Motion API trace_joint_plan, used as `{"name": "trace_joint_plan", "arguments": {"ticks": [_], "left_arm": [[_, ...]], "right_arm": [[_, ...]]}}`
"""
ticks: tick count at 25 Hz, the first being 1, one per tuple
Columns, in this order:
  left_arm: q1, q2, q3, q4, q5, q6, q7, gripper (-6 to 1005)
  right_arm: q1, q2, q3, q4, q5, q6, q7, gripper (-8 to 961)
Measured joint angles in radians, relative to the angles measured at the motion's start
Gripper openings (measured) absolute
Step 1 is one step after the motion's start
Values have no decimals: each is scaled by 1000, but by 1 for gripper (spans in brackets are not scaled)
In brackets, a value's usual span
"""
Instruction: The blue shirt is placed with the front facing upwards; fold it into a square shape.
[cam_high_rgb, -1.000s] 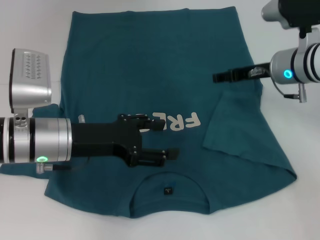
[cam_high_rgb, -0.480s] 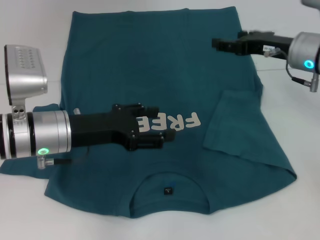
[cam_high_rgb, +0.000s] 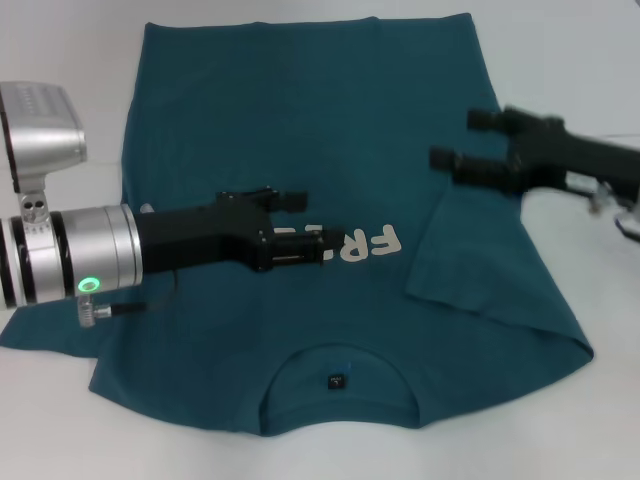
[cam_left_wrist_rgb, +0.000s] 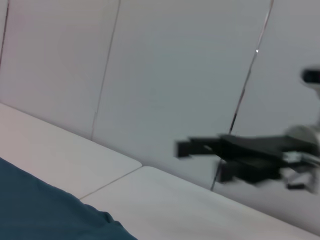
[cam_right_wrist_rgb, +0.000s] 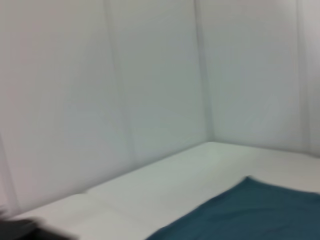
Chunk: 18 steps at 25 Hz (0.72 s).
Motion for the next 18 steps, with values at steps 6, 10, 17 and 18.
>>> {"name": "trace_joint_plan", "arguments": {"ticks": [6,10,17,18], "left_arm": [[1,6,-1,-1,-2,-2,-39,826],[7,9,3,-6,2,-2,-59,826],[28,12,0,-10,3,-5,-62,826],[34,8,0,-14,3,-19,-62,826]], "right_arm": [[-54,-35,5,-38,-157,-280,20,935],[-79,-25,6,-120,-291,-325,74,935],[-116,13,12,-327,-367,-437,172,934],[-119,19,16,-350,-367,-452,181,934]]}}
